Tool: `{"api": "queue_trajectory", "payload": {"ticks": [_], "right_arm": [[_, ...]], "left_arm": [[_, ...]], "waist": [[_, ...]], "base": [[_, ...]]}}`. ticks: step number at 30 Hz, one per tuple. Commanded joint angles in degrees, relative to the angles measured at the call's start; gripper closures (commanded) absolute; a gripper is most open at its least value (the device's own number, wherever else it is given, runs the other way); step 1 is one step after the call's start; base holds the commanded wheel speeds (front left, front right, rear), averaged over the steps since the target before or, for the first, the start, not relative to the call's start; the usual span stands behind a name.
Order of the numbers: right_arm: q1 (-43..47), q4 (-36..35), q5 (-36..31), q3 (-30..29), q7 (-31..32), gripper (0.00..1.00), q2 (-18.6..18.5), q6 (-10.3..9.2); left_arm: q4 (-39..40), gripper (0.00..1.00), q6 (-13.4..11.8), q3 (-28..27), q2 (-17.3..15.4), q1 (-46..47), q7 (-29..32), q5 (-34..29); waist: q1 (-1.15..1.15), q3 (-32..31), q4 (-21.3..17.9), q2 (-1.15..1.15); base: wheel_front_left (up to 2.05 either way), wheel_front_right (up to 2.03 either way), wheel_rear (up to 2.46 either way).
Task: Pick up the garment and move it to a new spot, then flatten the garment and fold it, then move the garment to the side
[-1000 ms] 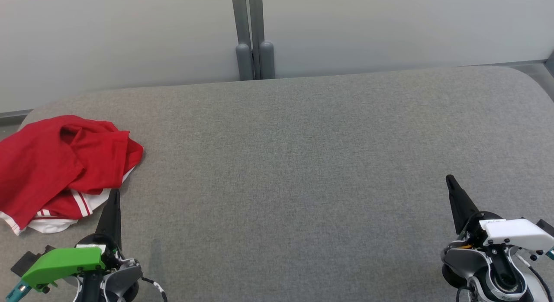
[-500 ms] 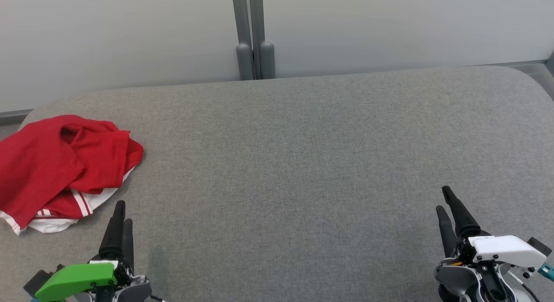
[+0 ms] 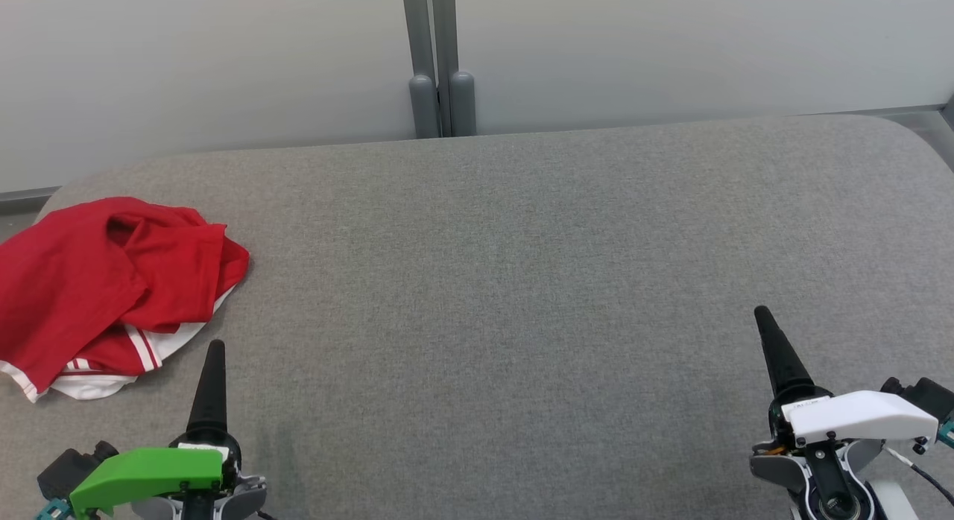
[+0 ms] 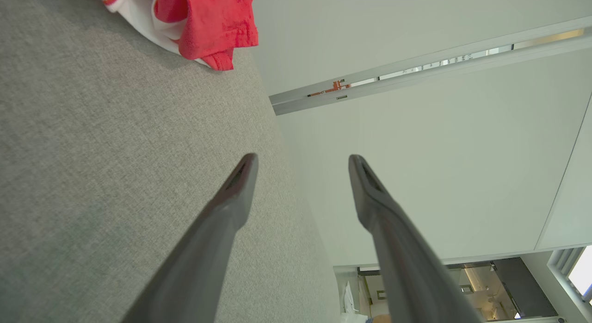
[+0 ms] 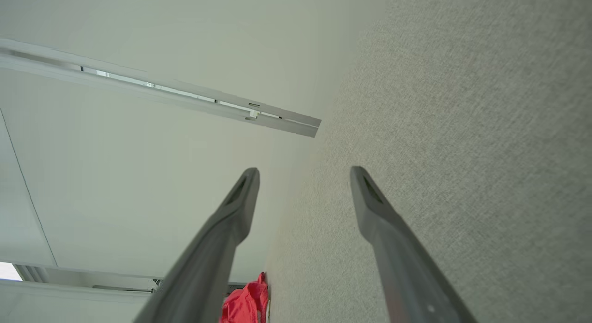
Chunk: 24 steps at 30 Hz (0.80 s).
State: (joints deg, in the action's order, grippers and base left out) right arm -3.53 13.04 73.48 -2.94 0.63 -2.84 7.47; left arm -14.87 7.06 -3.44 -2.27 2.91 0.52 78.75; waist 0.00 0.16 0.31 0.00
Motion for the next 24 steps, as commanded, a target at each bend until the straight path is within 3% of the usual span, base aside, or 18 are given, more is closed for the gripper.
{"api": "queue_trajectory", "payload": {"ticks": [1, 24], "right_arm": [[-0.52, -1.37, -2.86, 0.18, -0.69, 0.00, -0.54, 0.02], [-1.08, -2.43, -30.07, 4.19, -5.48, 0.00, -2.89, 0.02]], "left_arm": [[1.24, 0.00, -0.13, 0.23, -0.33, 0.29, -0.56, -2.25], [2.62, 0.00, -0.99, 4.25, -0.48, -0.82, -5.37, -31.70]], "waist": [[0.00, 0.00, 0.02, 0.00], [0.00, -0.13, 0.08, 0.00]], "base": [[0.00, 0.00, 0.00], [0.00, 0.00, 0.00]]}}
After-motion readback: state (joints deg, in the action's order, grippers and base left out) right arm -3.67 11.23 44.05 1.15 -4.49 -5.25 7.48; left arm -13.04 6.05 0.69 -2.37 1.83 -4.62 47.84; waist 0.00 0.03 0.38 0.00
